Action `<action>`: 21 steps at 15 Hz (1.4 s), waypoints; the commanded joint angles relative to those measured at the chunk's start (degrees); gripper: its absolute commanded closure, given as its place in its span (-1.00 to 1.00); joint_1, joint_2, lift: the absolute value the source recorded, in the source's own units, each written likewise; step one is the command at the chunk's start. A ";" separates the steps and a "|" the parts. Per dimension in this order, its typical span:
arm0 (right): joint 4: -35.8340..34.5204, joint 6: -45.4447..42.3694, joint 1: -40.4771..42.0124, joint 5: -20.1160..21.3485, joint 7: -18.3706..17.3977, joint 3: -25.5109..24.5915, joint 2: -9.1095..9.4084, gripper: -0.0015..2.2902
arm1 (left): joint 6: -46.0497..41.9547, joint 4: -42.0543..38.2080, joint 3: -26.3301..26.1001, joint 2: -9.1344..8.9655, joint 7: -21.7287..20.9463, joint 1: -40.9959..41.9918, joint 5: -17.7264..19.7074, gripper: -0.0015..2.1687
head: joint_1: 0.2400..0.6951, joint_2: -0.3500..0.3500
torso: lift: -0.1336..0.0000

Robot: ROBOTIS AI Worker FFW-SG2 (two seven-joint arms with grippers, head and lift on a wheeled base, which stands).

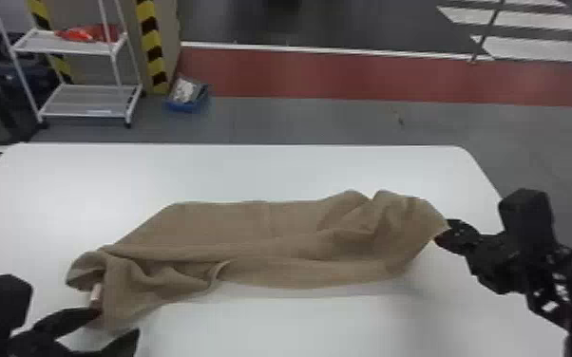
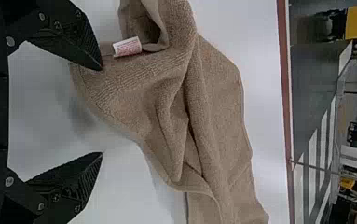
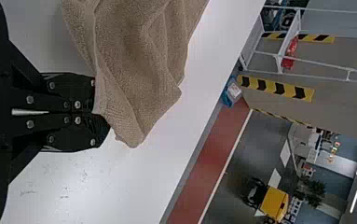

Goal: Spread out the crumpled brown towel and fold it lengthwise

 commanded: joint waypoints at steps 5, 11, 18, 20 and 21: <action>0.00 0.00 0.09 0.00 0.00 -0.15 0.00 0.28 | -0.94 0.66 -0.87 -0.22 2.55 -0.40 0.47 -0.33 | 1.00 -0.32 | -0.85; -1.41 1.58 0.26 -0.17 -0.35 -2.35 0.53 0.28 | -0.41 -1.01 3.61 -0.48 2.55 -0.32 1.08 0.45 | 1.00 -0.29 | -0.85; -10.46 9.84 -0.97 0.09 -1.49 -4.28 -0.44 0.28 | 4.33 -15.07 10.29 -1.10 1.23 -0.23 1.87 0.65 | 1.00 -0.21 | -0.85; -12.75 11.78 -2.20 -0.17 -1.40 -4.28 -0.70 0.28 | 5.92 -18.23 11.70 -1.10 1.23 -2.16 1.96 0.65 | 1.00 -0.22 | -0.85; -13.62 13.36 -3.43 -0.79 -1.40 -4.37 -1.23 0.28 | 9.78 -19.90 12.66 -1.10 1.14 -3.92 1.96 0.65 | 1.00 -0.22 | -0.85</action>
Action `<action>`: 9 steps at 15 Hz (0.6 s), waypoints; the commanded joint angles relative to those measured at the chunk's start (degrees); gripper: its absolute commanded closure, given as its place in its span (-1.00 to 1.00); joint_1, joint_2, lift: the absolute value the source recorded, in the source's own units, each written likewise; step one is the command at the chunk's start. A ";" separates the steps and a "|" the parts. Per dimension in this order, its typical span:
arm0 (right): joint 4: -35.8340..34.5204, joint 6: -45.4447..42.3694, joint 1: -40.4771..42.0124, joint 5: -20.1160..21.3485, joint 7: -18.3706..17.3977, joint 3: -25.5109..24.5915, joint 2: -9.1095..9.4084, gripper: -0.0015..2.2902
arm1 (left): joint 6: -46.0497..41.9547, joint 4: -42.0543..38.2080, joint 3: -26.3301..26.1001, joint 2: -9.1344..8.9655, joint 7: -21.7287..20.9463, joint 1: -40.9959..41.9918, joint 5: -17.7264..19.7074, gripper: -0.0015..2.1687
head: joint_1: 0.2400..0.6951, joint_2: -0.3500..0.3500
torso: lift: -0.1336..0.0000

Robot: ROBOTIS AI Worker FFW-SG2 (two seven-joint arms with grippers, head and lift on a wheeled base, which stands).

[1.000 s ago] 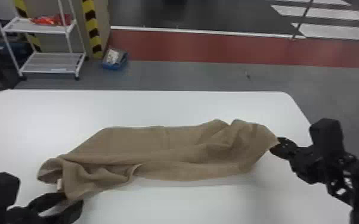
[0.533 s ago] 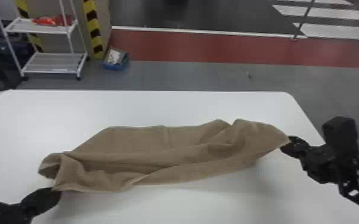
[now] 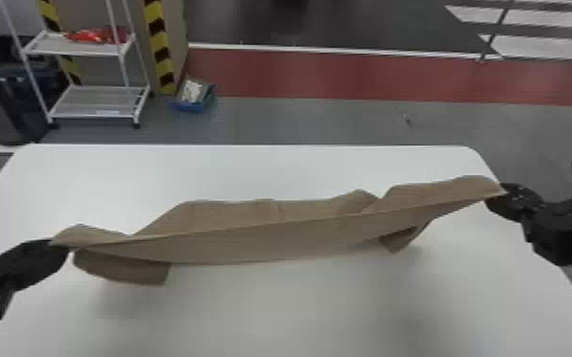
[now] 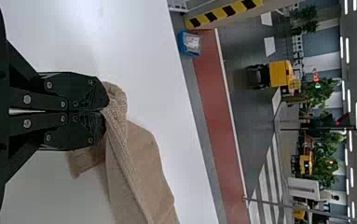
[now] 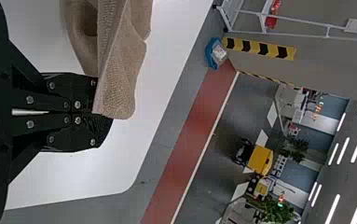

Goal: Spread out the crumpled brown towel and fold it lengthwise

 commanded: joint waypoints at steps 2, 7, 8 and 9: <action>-3.12 5.67 -3.52 -1.17 -0.05 -0.36 -1.27 0.28 | 7.64 -3.84 2.97 0.00 -0.90 -5.11 0.14 0.65 | 1.00 -0.19 | -0.85; -1.62 10.06 -10.90 -5.39 -0.40 -0.44 -3.99 0.28 | 14.50 -2.43 -0.55 0.71 -0.11 -16.27 -1.70 0.65 | 1.00 -0.15 | -0.85; 0.05 11.29 -13.01 -6.10 -0.31 -0.09 -4.61 0.28 | 14.85 -0.06 -2.92 0.97 0.24 -19.53 -2.50 0.65 | 0.94 -0.15 | -0.85; 1.72 13.05 -15.74 -6.97 0.04 0.44 -5.49 0.28 | 14.85 2.05 -5.03 0.97 0.51 -21.99 -3.73 0.65 | 0.88 -0.16 | -0.85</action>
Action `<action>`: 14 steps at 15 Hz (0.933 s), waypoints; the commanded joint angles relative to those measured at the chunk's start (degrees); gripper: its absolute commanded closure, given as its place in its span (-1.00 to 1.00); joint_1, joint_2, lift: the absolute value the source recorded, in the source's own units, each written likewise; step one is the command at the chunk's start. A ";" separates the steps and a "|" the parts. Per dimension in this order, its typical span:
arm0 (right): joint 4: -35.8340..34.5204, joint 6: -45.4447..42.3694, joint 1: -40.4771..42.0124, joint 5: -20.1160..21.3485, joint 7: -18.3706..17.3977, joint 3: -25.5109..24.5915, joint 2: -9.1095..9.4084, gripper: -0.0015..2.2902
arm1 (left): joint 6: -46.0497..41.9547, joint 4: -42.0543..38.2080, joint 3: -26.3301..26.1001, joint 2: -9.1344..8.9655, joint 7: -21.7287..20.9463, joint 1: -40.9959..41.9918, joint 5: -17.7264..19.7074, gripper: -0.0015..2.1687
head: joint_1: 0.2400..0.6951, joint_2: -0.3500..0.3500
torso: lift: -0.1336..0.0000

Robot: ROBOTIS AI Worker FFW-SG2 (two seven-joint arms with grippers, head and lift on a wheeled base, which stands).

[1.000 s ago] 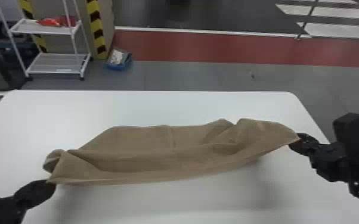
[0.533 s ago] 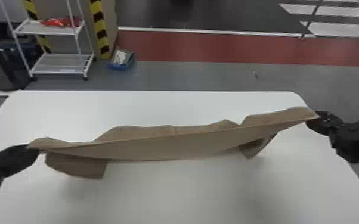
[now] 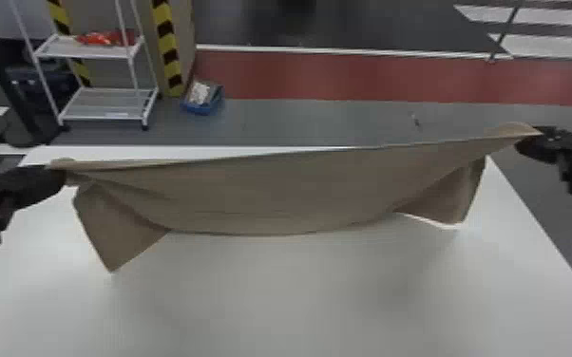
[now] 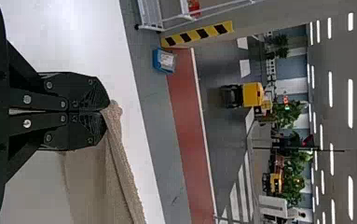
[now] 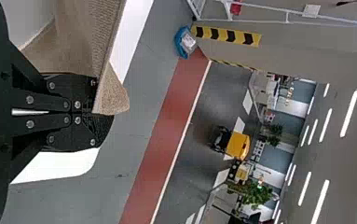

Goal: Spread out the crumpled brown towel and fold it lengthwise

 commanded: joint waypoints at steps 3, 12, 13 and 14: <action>7.94 4.33 -9.73 -1.58 0.63 2.36 -1.58 0.28 | 0.23 11.09 -9.31 0.76 2.67 -12.01 -2.97 0.65 | 0.65 -0.22 | -0.85; 18.40 7.66 -26.17 -0.52 -1.66 6.31 -1.58 0.28 | 0.40 27.35 -16.34 1.37 5.13 -32.14 -4.55 0.65 | 0.03 -0.32 | -0.85; 18.05 8.37 -26.08 -1.05 -1.57 5.70 -1.58 0.28 | 0.40 27.00 -16.34 1.99 4.87 -32.49 -4.46 0.65 | -0.04 -0.31 | -0.85; 15.85 9.25 -24.24 -2.37 -1.48 4.38 -2.63 0.28 | 0.40 25.33 -15.82 2.34 4.43 -30.99 -4.11 0.65 | -0.11 -0.31 | -0.85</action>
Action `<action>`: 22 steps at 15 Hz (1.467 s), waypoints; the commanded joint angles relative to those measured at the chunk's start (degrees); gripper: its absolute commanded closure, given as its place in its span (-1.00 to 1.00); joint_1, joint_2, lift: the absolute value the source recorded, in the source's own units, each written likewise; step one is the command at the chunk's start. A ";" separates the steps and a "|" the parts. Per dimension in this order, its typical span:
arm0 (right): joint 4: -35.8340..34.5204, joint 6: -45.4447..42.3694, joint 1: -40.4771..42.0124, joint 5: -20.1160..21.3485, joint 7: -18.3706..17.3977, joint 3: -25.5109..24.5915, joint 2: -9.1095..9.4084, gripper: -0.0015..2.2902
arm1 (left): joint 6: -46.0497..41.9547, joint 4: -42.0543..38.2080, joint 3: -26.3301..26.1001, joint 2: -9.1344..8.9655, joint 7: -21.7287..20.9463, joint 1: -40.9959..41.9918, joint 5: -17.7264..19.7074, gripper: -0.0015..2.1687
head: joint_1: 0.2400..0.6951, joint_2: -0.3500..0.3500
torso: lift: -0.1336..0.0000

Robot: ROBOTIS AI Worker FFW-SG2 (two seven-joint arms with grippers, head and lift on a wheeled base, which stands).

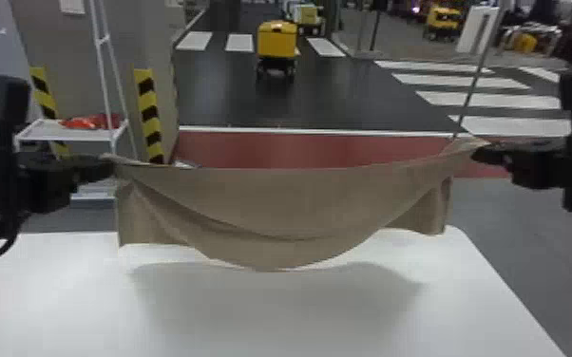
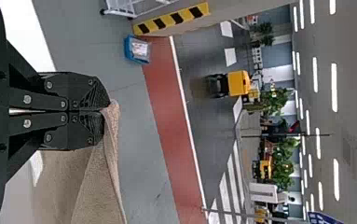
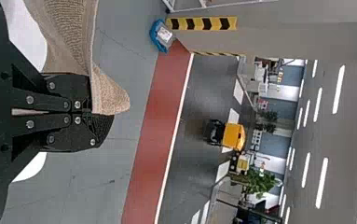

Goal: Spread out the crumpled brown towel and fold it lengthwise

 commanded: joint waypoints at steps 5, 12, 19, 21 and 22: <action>-17.86 -8.10 28.88 -6.08 1.39 -8.98 -1.41 0.28 | -9.27 -15.00 10.42 1.37 -1.92 26.36 2.09 0.65 | 0.19 -0.30 | -0.85; -21.55 -23.40 51.38 -6.70 8.77 -13.47 1.75 0.28 | -26.85 -15.18 18.06 1.02 -5.35 47.80 3.67 0.65 | 1.00 -0.09 | -0.85; -17.33 -33.59 56.12 -8.45 23.62 -22.61 1.14 0.29 | -27.55 -12.46 21.49 2.43 -7.37 52.64 -0.28 0.65 | 1.00 0.07 | -0.85; -15.92 -36.23 56.30 -8.28 28.11 -25.16 0.78 0.29 | -27.55 -12.02 21.93 2.96 -7.46 53.78 -1.87 0.65 | 1.00 0.08 | -0.85; -15.48 -37.64 56.48 -7.93 29.69 -25.60 0.70 0.29 | -27.55 -11.93 22.02 3.22 -7.63 54.48 -2.39 0.65 | 1.00 0.08 | -0.85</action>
